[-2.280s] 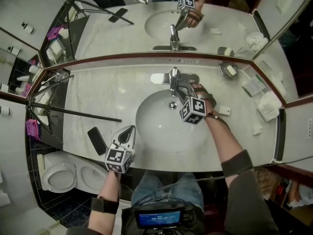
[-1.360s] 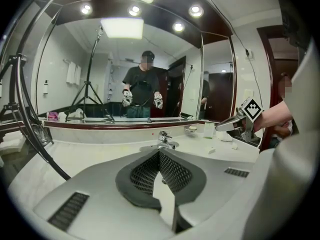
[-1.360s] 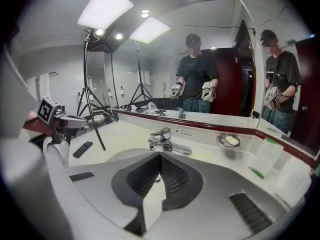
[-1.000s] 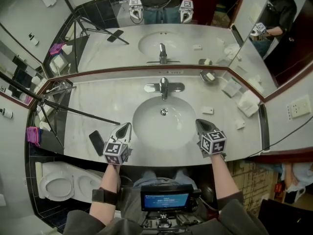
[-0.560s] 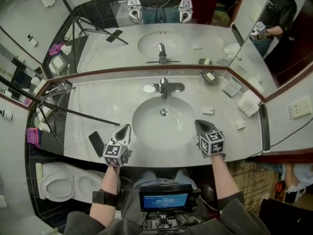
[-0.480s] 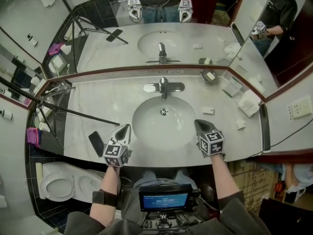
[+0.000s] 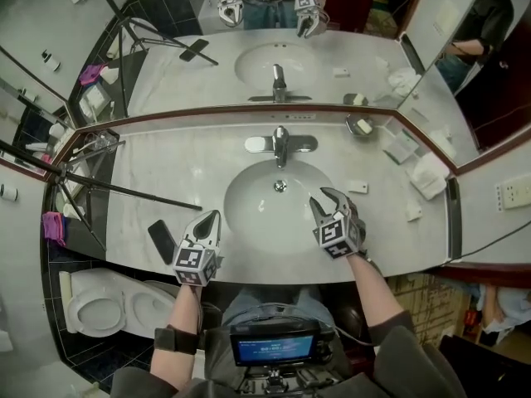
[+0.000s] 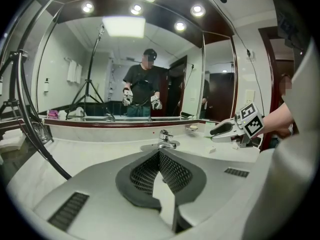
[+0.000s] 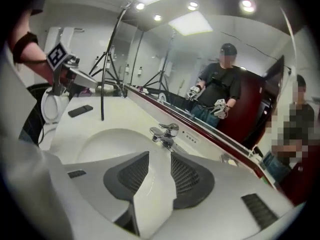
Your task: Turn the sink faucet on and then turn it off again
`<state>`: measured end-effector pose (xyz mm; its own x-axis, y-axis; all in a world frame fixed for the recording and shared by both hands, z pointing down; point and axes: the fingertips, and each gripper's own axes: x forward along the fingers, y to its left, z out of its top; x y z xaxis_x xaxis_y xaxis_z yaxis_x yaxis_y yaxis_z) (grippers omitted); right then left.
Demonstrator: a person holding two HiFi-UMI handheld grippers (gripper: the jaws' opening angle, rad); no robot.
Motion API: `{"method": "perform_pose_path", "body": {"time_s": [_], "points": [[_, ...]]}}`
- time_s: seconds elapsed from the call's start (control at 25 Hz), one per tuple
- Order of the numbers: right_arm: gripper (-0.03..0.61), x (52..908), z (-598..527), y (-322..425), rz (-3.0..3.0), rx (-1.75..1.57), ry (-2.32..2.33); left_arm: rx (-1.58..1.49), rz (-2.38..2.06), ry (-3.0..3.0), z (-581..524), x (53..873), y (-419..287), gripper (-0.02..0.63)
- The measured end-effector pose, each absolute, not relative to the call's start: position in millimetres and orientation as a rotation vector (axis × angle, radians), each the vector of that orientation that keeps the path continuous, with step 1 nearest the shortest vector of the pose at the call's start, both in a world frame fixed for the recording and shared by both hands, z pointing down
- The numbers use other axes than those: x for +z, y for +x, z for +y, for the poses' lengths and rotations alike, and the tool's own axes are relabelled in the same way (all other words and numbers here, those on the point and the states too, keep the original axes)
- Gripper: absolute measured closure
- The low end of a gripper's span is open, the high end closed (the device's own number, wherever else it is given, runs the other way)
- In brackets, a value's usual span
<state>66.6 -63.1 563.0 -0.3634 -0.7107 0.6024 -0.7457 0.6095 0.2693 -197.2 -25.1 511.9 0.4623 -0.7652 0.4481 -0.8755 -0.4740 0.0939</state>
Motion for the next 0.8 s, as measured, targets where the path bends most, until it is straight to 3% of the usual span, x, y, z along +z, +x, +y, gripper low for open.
{"method": "perform_pose_path", "body": {"time_s": [0.32, 0.8], "points": [[0.364, 580, -130, 28, -1.981, -0.437, 0.926, 0.528, -1.376, 2.424, -30, 521, -195, 0.612], [0.351, 602, -181, 2, -1.940, -0.600, 0.804, 0.568, -1.341, 2.414, -37, 549, -195, 0.612]]}}
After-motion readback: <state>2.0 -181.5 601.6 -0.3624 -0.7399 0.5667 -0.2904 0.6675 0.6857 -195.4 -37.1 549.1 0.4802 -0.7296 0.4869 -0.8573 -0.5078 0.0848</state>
